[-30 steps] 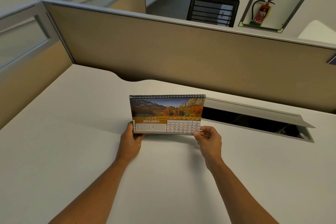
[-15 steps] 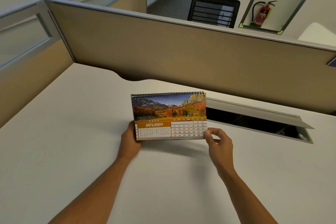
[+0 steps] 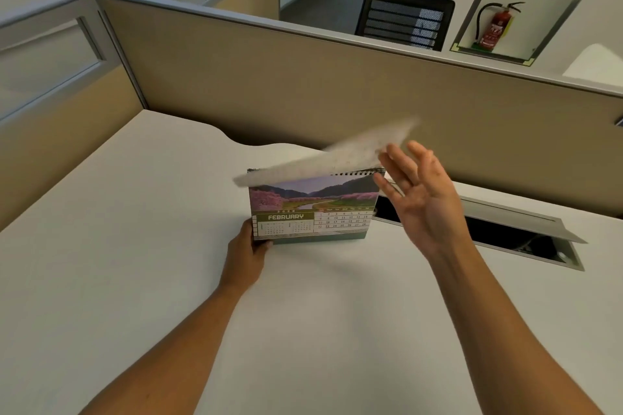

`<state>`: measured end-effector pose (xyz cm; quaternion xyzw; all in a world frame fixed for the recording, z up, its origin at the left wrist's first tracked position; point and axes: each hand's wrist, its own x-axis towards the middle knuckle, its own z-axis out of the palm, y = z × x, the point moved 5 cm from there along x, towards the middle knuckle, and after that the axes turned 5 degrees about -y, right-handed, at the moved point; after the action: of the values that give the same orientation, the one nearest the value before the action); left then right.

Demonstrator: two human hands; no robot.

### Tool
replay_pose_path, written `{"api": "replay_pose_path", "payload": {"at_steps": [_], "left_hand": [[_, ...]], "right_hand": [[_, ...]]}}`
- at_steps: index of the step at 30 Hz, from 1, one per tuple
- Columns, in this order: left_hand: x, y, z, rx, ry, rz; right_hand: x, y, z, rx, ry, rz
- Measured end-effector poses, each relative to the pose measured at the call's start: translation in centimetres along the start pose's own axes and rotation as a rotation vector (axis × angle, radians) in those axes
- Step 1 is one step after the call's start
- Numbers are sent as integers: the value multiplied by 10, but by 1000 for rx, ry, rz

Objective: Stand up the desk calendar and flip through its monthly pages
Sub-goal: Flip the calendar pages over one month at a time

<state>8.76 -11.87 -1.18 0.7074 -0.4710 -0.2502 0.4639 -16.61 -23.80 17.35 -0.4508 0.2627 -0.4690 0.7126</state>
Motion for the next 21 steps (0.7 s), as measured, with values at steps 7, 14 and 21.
{"api": "replay_pose_path", "payload": {"at_steps": [7, 14, 21], "left_hand": [[2, -7, 4, -57, 6, -48], [3, -7, 5, -75, 19, -33], [3, -8, 5, -59, 17, -42]], "right_hand": [[5, 25, -16, -215, 231, -39], [-22, 107, -56, -444, 360, 189], [-31, 143, -45, -557, 281, 323]]}}
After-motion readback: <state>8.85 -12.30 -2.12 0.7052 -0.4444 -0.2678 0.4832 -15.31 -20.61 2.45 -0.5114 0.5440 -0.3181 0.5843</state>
